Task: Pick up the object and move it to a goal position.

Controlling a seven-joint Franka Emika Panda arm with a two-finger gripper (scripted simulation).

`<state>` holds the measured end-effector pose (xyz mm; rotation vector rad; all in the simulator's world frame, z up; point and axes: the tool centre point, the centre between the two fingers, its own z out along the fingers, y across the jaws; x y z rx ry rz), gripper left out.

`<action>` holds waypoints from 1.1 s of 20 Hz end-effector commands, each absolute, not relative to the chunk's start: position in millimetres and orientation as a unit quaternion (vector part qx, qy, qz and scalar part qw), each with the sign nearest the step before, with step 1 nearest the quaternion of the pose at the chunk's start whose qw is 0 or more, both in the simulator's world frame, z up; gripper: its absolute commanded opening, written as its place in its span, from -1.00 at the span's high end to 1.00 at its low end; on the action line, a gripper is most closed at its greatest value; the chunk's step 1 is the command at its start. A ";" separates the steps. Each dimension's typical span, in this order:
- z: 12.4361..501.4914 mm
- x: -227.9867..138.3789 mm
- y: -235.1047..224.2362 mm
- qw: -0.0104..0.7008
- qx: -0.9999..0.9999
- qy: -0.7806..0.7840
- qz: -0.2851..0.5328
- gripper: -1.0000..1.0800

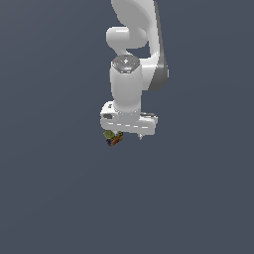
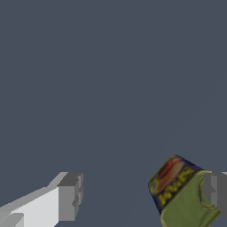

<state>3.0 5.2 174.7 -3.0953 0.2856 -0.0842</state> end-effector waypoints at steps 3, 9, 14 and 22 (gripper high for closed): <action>162.3 -10.4 -7.6 0.014 -0.988 0.153 -0.021 -0.92; 143.4 -33.6 -27.9 0.011 -0.968 0.251 -0.013 -0.92; 129.1 -53.9 -44.1 0.007 -0.944 0.330 -0.008 -0.92; 114.5 -77.7 -61.3 0.002 -0.910 0.415 -0.002 -0.92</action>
